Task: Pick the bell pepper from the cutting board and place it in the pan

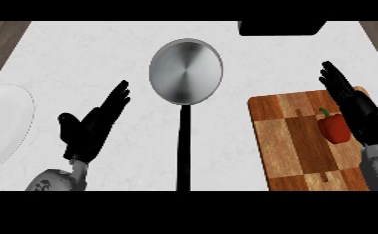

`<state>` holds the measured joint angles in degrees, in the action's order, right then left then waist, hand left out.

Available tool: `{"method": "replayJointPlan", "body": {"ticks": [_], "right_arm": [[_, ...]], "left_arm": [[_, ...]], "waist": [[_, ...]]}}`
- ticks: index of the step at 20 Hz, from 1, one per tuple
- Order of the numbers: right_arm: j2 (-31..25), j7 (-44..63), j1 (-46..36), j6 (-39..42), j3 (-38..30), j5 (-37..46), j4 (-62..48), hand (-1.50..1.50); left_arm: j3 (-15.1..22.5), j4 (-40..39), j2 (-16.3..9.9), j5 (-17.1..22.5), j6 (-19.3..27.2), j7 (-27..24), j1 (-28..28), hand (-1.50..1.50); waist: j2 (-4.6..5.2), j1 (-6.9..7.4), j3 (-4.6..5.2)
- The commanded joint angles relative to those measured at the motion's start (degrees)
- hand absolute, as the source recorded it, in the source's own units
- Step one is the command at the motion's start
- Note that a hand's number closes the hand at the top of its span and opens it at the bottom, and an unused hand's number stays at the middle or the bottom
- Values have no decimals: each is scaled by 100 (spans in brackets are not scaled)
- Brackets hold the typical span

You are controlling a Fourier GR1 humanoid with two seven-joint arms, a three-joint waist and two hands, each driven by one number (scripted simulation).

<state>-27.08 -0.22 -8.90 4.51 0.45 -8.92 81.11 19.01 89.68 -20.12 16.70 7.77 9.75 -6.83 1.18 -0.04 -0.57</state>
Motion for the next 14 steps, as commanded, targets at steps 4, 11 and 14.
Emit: {"method": "replayJointPlan", "body": {"ticks": [4,11,14], "right_arm": [[-102,-487,-605,1529,-173,-1180,254,-150],[258,-889,-304,-161,-1609,-1219,-247,150],[18,-2405,339,918,-1850,-1287,-631,-150]], "left_arm": [[-917,-595,-968,-442,422,218,107,0],[-1296,-1158,-1227,-607,805,340,288,0],[-1356,-1141,-1219,-651,810,361,288,0]], "waist": [[-113,178,38],[-91,-170,22],[-106,-50,40]]}}
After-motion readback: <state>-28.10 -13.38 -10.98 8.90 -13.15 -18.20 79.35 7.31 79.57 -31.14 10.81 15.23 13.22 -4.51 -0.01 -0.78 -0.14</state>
